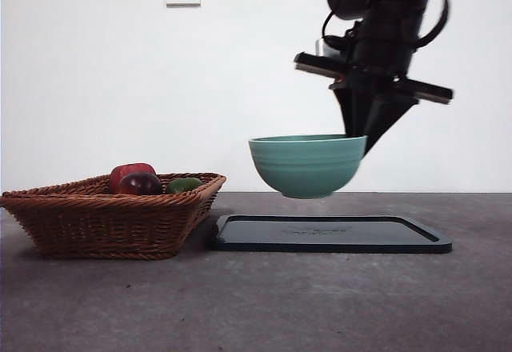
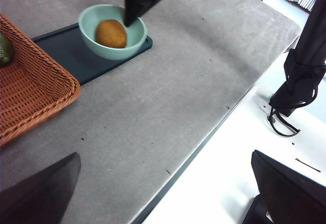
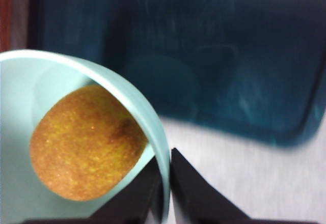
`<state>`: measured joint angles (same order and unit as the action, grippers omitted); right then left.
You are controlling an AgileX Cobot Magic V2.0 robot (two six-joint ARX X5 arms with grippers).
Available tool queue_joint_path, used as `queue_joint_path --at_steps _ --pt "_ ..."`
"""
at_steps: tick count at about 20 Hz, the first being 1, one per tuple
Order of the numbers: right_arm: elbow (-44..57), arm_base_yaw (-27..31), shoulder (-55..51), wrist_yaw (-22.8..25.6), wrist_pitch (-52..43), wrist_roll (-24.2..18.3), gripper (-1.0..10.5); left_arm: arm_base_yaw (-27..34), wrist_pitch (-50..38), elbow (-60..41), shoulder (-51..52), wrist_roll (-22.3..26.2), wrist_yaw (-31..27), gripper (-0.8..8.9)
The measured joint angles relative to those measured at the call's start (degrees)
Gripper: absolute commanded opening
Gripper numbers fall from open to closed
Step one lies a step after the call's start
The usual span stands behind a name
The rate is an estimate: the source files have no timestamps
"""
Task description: Pick up the wifruite, put it on the bowl, pick up the plate, put it on desk
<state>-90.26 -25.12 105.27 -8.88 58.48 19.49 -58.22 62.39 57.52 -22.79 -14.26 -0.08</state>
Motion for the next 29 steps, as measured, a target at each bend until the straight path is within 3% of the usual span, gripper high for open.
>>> queue_joint_path --at_steps 6,14,17,20,22,25,26,29 --pt "-12.02 2.49 13.07 -0.02 1.25 -1.18 0.1 0.0 0.0 0.0 0.0 0.0 0.0 5.94" --pt "-13.0 4.02 16.83 -0.07 0.81 -1.49 0.3 -0.02 -0.02 0.0 0.0 0.0 -0.02 5.94" --pt "-13.03 4.02 16.83 -0.09 1.33 -1.66 2.6 -0.02 -0.02 0.0 0.0 0.02 -0.02 5.94" --pt "-13.09 4.04 16.79 0.33 1.55 -1.66 3.9 -0.02 -0.02 0.0 0.0 0.02 -0.02 5.94" --pt "-13.09 4.09 14.69 4.15 1.68 -1.66 5.1 -0.02 -0.02 0.0 0.0 0.0 -0.02 5.94" --pt "-13.29 4.44 4.9 6.4 3.08 -2.84 5.7 -0.02 -0.02 0.0 0.0 0.0 0.0 5.94" --pt "-13.55 4.46 0.94 8.22 4.96 -3.67 6.2 -0.02 -0.02 0.0 0.0 0.0 0.0 5.94" --pt "-13.6 3.65 -8.92 12.0 14.8 -6.67 6.3 -0.04 -0.02 0.0 0.0 0.02 0.0 5.94"
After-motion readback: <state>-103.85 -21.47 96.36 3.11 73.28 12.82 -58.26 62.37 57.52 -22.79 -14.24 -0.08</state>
